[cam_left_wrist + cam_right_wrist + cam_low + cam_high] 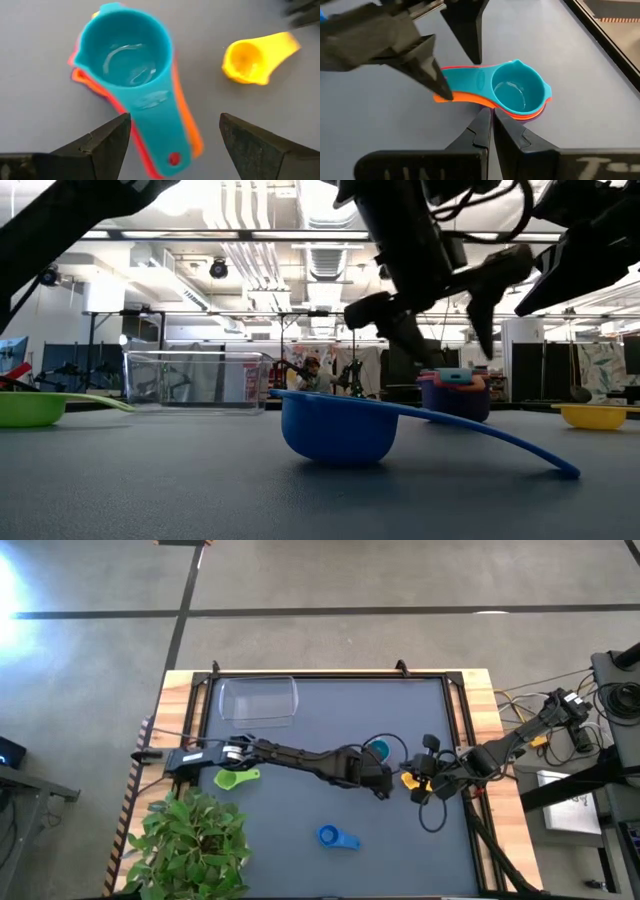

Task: Nest measuring cups in basket
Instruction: Move the nested measuring cups to the center of the table

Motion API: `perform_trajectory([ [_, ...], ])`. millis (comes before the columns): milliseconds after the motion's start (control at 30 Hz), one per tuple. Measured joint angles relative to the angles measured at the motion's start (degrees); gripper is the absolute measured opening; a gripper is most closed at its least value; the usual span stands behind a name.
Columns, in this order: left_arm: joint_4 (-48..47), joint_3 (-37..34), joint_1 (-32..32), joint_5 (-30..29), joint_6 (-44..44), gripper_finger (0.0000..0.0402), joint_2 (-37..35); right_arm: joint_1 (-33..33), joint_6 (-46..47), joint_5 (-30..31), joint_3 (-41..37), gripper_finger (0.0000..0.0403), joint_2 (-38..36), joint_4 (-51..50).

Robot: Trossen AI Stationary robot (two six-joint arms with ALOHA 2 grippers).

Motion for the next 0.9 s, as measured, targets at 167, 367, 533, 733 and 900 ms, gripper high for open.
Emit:
perform_trajectory([
  [167,1.1,-0.1,-0.8,-1.9,-1.0,0.0287,0.0,0.0,0.1,0.0,0.0,0.0009,0.0,0.0],
  [367,0.2,-0.2,-0.9,-4.4,-2.6,0.0288,0.0,0.0,0.3,0.0,0.0,0.0009,0.0,0.0],
  [533,1.9,-0.5,-1.3,-4.5,-2.6,0.0288,0.0,0.0,0.4,0.0,0.0,0.0009,0.0,0.0],
  [733,2.5,-2.2,-1.7,-6.4,-3.4,0.0288,0.0,0.0,0.5,0.1,0.0,0.0009,0.0,0.0],
  [900,3.2,-2.4,-1.9,-8.9,-3.5,0.0288,0.0,0.0,0.6,0.2,0.0,0.0009,0.0,0.0],
])
